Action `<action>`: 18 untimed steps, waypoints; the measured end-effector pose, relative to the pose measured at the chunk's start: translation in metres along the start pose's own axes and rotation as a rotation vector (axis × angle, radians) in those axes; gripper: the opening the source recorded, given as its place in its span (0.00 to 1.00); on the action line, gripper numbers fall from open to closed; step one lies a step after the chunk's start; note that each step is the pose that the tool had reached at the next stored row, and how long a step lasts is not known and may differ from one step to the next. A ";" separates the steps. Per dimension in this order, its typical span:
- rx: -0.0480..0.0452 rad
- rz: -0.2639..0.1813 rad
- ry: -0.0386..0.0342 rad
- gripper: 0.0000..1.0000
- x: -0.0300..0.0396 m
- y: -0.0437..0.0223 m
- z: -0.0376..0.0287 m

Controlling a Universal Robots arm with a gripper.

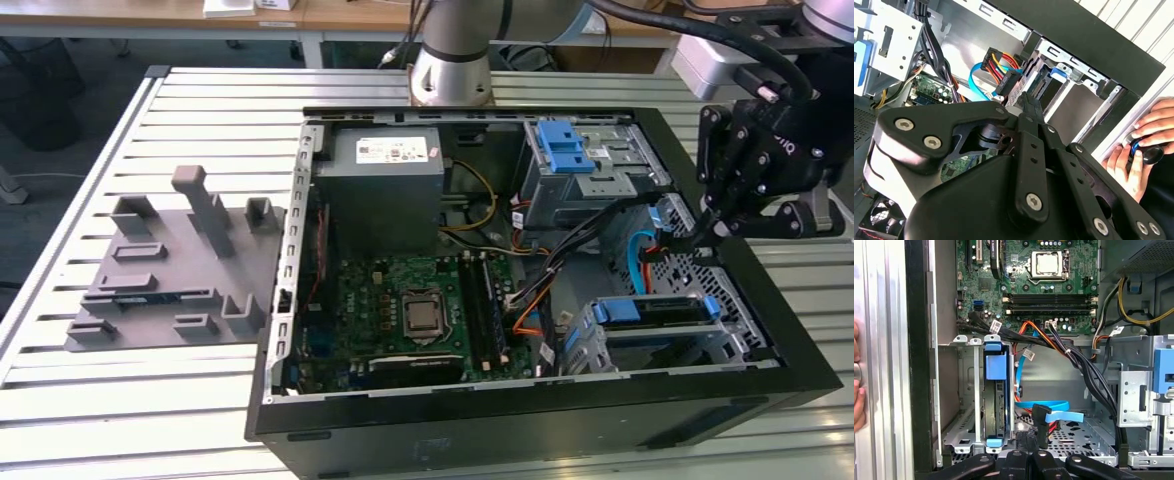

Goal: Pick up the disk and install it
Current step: 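Insert the first disk wire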

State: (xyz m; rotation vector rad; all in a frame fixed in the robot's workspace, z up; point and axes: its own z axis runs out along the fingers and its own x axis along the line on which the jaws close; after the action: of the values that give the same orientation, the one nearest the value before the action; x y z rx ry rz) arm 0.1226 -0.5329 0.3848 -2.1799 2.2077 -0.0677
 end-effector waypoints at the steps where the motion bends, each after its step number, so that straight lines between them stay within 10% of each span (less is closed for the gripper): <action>1: -0.0001 0.000 0.0000 0.11 0.0000 0.0000 0.0000; 18: -0.0001 0.000 0.0001 0.11 -0.0063 0.0000 0.0016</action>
State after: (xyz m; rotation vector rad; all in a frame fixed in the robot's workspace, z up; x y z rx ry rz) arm 0.1227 -0.5266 0.3832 -2.1802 2.2076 -0.0678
